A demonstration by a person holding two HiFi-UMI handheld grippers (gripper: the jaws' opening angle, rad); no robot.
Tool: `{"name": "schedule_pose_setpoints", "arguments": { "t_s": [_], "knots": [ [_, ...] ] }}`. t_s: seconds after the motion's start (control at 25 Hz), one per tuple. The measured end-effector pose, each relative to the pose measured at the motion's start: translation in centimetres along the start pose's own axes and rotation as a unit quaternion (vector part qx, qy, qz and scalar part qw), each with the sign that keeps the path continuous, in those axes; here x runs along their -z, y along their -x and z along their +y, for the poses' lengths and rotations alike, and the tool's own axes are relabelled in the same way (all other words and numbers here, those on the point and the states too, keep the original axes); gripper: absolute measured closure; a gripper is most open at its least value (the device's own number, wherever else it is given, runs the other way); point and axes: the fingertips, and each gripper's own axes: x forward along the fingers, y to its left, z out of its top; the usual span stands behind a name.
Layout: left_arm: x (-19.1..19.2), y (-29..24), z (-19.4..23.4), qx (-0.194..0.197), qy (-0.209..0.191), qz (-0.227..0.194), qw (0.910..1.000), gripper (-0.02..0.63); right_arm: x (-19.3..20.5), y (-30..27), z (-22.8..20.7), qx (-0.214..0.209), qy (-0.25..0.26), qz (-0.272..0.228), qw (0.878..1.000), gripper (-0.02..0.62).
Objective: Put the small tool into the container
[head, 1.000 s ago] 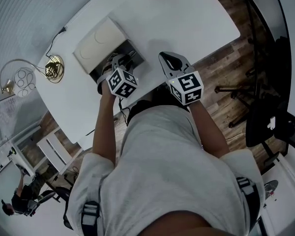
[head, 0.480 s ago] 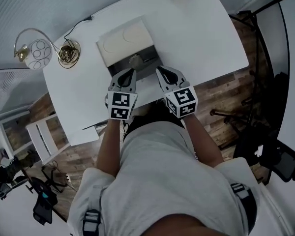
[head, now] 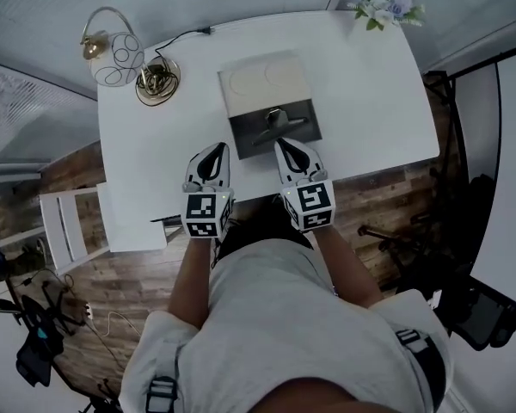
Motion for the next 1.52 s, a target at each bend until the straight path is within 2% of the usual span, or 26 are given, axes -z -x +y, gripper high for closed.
{"name": "schedule_pose_setpoints", "arguments": {
  "t_s": [0.16,0.4,0.52,0.68,0.8,0.96,1.36,1.52],
  "knots": [
    [-1.4,2.4,2.1,-0.02,0.008,-0.026,0.9994,0.583,-2.2,0.6,1.3,0.018,0.012,-0.02,1.0,0.569],
    [-6.3,5.2,1.7,-0.021,-0.018,-0.09,0.9956,0.583,-7.5,3.5,1.0,0.066,0.026,-0.077,0.995,0.569],
    [-8.9,6.6,1.6,-0.019,-0.037,-0.116,0.9924,0.583,-10.7,6.2,0.5,0.1,0.039,-0.106,0.989,0.569],
    [-12.1,8.4,1.5,-0.018,-0.03,-0.159,0.9866,0.583,-13.7,8.8,-0.1,0.133,0.049,-0.143,0.98,0.569],
    [-13.4,9.1,0.7,-0.007,-0.028,-0.179,0.9834,0.583,-14.2,10.2,-0.2,0.149,0.039,-0.154,0.976,0.569],
    [-14.6,9.0,0.3,0.001,-0.053,-0.192,0.98,0.583,-14.9,11.1,0.2,0.167,0.039,-0.17,0.97,0.569],
    [-14.3,9.3,0.3,0.014,-0.03,-0.197,0.9799,0.583,-14.6,12.5,0.3,0.192,0.043,-0.166,0.966,0.569],
    [-14.4,9.7,-0.4,0.025,-0.034,-0.201,0.9787,0.583,-14.8,13.0,0.3,0.196,0.046,-0.167,0.965,0.569]
  ]
}}
